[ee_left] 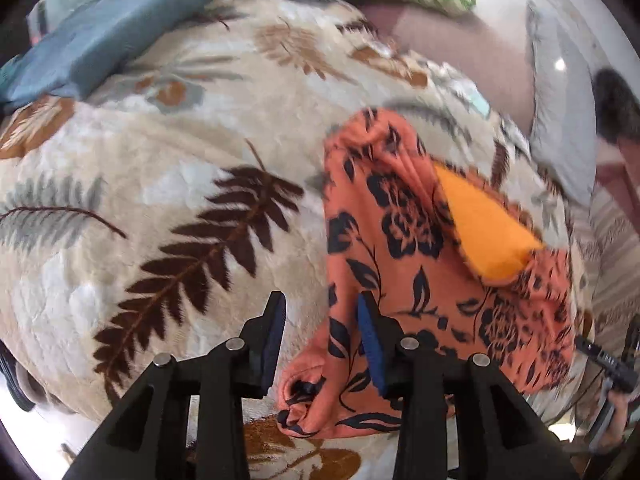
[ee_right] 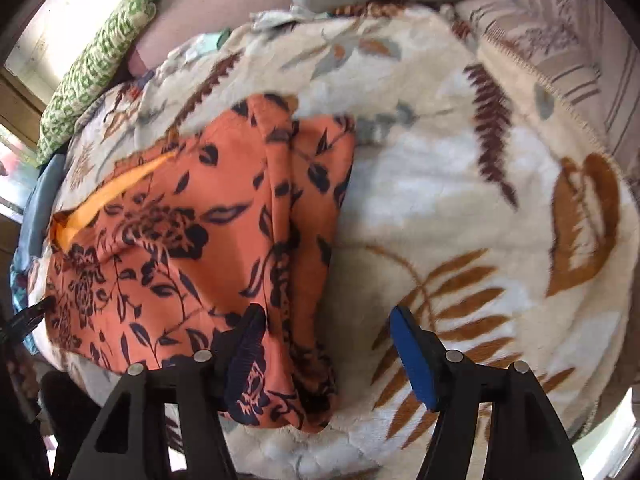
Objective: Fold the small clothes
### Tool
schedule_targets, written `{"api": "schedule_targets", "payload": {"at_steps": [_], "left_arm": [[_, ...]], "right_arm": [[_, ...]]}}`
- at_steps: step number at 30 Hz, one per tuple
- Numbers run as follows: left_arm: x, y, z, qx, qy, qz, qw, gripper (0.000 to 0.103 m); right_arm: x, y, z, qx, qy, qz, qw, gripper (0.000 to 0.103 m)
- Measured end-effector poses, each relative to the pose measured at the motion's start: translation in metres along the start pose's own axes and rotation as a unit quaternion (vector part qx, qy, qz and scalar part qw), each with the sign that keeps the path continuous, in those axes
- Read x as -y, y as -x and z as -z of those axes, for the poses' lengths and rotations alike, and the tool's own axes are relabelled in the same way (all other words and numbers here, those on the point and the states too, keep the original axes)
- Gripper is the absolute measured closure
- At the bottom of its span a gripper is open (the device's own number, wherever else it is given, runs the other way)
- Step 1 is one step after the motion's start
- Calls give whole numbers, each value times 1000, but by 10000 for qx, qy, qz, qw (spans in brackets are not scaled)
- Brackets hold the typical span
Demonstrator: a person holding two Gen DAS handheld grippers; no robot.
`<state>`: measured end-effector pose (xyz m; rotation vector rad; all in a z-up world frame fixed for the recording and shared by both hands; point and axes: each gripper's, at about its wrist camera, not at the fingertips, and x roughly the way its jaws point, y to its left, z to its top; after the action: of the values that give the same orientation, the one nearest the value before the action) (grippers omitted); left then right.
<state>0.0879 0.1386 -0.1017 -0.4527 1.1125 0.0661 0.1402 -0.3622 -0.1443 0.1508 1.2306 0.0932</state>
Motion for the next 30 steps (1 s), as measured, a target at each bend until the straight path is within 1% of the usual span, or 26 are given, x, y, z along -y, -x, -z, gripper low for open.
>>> {"api": "schedule_targets", "payload": {"at_steps": [1,2,3,4,5,6,7,8,9,10,12,13,14,15,16,17,18,19,20,21,23,25,27,28,29,30], "left_arm": [[-1,11,0,256,81,-5,9996,65],[1,20,1,444,70,47,9990,65],[6,25,2,539,1,147,9984,65],[10,26,3,597,-104,266,9978,65],[16,27,8,669,-228,352,9969,64],[22,27,13,743,-340,403,9958,64],[27,26,17,809,-424,432,9949,64],[30,23,21,854,-473,450,9942,64],[30,20,25,856,-476,438,9942,65],[28,17,28,841,-445,433,9945,65],[21,12,29,831,-331,405,9952,64],[17,11,28,836,-271,411,9953,64],[12,10,27,868,-237,437,9950,65],[9,10,26,919,-227,429,9946,65],[7,11,25,978,-230,408,9941,65],[5,11,25,1023,-242,413,9936,64],[4,10,24,1041,-261,427,9933,65],[3,9,25,1041,-278,428,9933,65],[2,7,25,1048,-292,430,9931,65],[2,6,25,1047,-302,442,9931,65],[2,3,26,1025,-312,492,9930,65],[5,4,27,1083,-400,528,9919,65],[9,5,27,1107,-515,578,9908,65],[11,4,27,1080,-550,623,9907,65],[13,3,27,1056,-574,628,9908,65],[15,2,27,1042,-602,607,9909,65]], "right_arm": [[-11,11,-5,192,76,-151,9997,35],[-30,20,-11,368,317,-411,9980,35],[-56,29,-14,543,782,-545,9940,35],[-90,34,-15,713,1452,-561,9852,35],[-123,36,-11,789,2137,-536,9722,35],[-161,32,-7,778,2806,-575,9549,35],[-192,28,2,760,3420,-644,9344,34],[-220,22,11,735,3957,-663,9130,35],[-246,13,17,666,4385,-670,8938,38],[-264,6,27,601,4692,-693,8783,38],[-295,-14,35,589,5133,-646,8537,38],[-309,-25,37,554,5287,-642,8446,39],[-320,-36,39,487,5384,-631,8389,41],[-326,-48,40,367,5465,-594,8346,52],[-330,-61,38,278,5514,-483,8324,61],[-332,-71,33,156,5455,-426,8369,78],[-328,-74,26,3,5268,-571,8481,87],[-319,-71,16,-89,5039,-738,8606,92],[-313,-65,7,-53,4874,-767,8698,94],[-308,-59,-3,58,4724,-767,8780,94],[-303,-53,-28,143,4385,-788,8952,94],[-299,-51,-54,346,4117,-695,9080,94],[-298,-59,-78,457,3881,-670,9180,94],[-299,-67,-86,443,3824,-680,9204,94],[-299,-80,-92,322,3761,-673,9236,93],[-299,-100,-98,102,3674,-617,9279,89]]}}
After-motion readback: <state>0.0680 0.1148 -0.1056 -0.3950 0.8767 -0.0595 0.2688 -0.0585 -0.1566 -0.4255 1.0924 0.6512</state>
